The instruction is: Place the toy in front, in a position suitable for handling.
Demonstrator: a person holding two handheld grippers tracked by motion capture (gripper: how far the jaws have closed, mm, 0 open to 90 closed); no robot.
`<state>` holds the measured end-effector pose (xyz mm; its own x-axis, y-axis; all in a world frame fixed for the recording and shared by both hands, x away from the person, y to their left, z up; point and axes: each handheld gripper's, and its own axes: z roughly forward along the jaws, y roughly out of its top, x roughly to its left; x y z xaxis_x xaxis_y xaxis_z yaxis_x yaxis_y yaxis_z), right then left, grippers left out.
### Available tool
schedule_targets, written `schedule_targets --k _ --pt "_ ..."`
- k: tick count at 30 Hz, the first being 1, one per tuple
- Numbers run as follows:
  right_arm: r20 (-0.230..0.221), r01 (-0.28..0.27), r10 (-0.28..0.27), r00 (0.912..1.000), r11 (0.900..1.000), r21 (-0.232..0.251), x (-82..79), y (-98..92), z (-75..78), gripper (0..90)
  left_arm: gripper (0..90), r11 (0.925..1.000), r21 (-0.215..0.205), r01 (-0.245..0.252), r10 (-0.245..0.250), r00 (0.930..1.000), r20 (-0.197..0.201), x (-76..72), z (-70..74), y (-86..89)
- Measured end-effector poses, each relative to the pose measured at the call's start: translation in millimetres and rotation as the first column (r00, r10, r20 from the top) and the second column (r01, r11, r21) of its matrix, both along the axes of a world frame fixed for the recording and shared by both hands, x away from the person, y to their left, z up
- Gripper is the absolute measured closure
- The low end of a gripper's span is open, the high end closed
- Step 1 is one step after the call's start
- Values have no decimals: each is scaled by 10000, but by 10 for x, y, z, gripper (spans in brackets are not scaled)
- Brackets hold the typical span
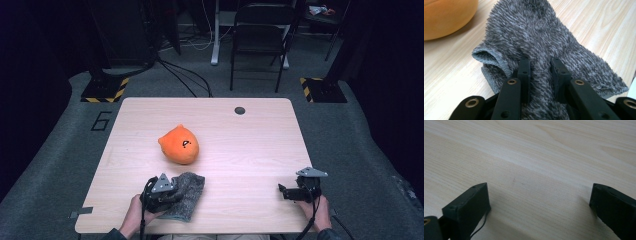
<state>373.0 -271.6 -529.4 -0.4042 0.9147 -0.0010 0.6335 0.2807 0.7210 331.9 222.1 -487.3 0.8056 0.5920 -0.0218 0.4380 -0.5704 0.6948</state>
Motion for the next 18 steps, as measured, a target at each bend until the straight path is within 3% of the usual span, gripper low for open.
schedule_targets --k 18 --pt "-3 20 -20 10000 10000 3 -4 -2 -3 18 723 9973 -87 734 -732 9970 245 70 35 -369"
